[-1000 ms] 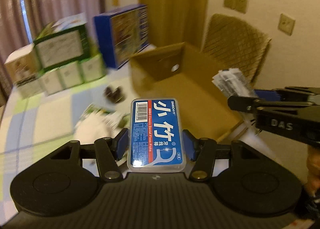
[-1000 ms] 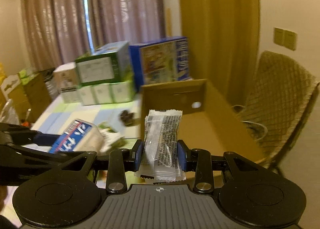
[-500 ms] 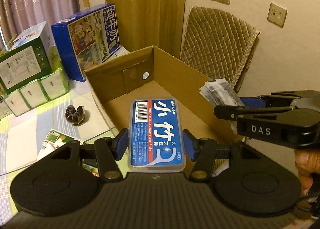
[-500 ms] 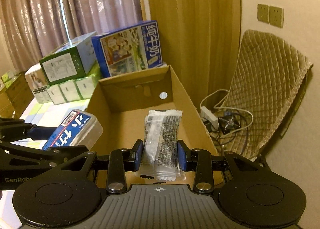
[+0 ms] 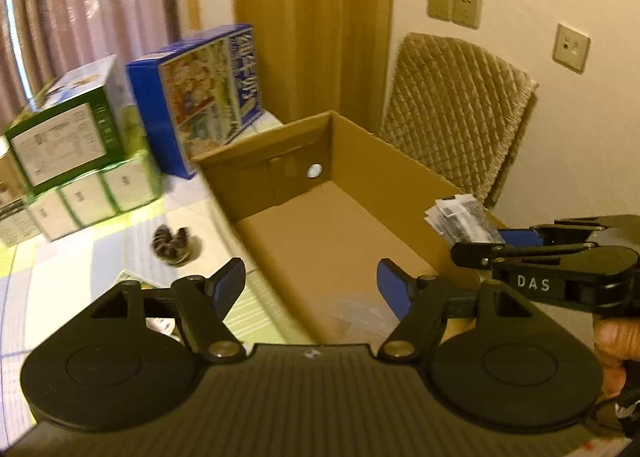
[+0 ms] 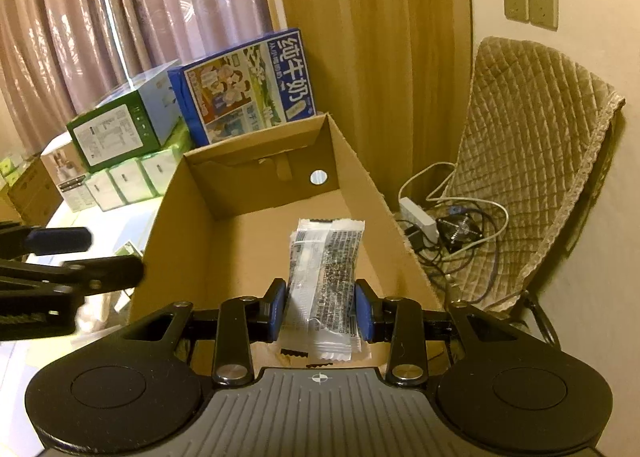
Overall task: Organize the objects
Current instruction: 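Carry both items to the cardboard box and release them inside, then return both tools toward the remaining items on the table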
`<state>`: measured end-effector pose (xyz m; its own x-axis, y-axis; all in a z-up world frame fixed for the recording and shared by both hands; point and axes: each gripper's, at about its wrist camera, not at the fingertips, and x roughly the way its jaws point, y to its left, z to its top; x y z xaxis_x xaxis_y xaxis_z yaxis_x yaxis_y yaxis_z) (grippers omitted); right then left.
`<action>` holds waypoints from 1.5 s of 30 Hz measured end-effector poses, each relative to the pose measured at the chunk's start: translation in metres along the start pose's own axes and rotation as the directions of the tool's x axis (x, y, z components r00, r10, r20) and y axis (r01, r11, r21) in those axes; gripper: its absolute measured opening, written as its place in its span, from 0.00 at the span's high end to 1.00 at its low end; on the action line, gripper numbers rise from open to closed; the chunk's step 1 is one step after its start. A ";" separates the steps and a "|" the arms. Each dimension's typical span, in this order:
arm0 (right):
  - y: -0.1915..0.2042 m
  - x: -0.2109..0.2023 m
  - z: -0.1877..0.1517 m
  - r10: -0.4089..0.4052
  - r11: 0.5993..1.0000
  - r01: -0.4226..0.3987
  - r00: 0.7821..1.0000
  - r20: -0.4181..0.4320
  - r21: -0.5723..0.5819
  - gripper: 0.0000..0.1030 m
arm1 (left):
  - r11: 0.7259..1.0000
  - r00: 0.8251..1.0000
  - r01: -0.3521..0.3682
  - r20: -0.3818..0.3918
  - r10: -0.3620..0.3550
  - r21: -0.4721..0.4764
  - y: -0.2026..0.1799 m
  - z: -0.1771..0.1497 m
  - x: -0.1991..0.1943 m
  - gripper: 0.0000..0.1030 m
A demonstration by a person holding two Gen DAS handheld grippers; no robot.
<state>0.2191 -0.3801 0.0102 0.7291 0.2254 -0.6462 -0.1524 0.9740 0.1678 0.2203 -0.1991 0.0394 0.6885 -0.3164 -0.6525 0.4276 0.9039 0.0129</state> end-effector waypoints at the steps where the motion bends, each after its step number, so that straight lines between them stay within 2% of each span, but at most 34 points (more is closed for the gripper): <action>1: 0.002 0.001 0.001 0.003 1.000 -0.003 1.000 0.000 -0.001 0.67 | 1.000 1.000 -0.007 0.001 0.007 -0.010 0.004 -0.002 -0.005 0.31; 5: 0.007 0.003 0.004 0.014 1.000 -0.014 1.000 0.013 0.002 0.67 | 0.998 1.000 -0.030 0.001 0.030 -0.050 0.022 -0.012 -0.019 0.30; 6: 0.007 0.004 0.004 0.023 1.000 -0.023 0.999 0.027 0.003 0.65 | 0.998 0.999 -0.034 -0.002 0.034 -0.060 0.026 -0.014 -0.021 0.30; 7: 0.008 0.004 0.006 0.036 0.999 -0.036 0.999 0.036 0.006 0.61 | 0.996 0.999 -0.041 -0.005 0.040 -0.073 0.031 -0.018 -0.024 0.30; 8: 0.008 0.004 0.007 0.042 0.999 -0.043 0.998 0.039 0.015 0.47 | 0.996 0.999 -0.047 -0.007 0.047 -0.082 0.035 -0.021 -0.026 0.30; 9: 0.008 0.003 0.008 0.041 0.999 -0.042 0.998 0.046 0.023 0.38 | 0.995 0.999 -0.054 -0.010 0.054 -0.088 0.038 -0.024 -0.028 0.29; 14: 0.013 -0.012 0.007 0.057 0.998 -0.060 0.996 0.067 0.037 0.35 | 0.988 0.994 -0.108 -0.020 0.106 -0.111 0.053 -0.043 -0.044 0.28; 22: 0.039 -0.045 -0.008 0.091 0.995 -0.094 0.993 0.070 0.042 0.31 | 0.976 0.993 -0.121 -0.035 0.117 -0.181 0.069 -0.072 -0.074 0.26; 31: 0.088 -0.079 -0.029 0.148 0.989 -0.149 0.987 0.069 0.012 0.21 | 0.958 0.985 -0.174 -0.032 0.171 -0.228 0.089 -0.098 -0.115 0.21; 40: 0.136 -0.100 -0.051 0.195 0.980 -0.191 0.979 0.064 -0.058 0.02 | 0.932 0.972 -0.233 -0.036 0.232 -0.277 0.113 -0.125 -0.150 0.14; 45: 0.159 -0.103 -0.066 0.221 0.972 -0.215 0.974 0.051 -0.095 0.02 | 0.921 0.963 -0.265 -0.039 0.265 -0.287 0.126 -0.138 -0.164 0.08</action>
<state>0.0760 -0.2472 0.0538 0.7102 0.4333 -0.5548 -0.3685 0.9003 0.2315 0.0798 0.0064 0.0435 0.7540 -0.0542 -0.6546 0.0431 0.9985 -0.0331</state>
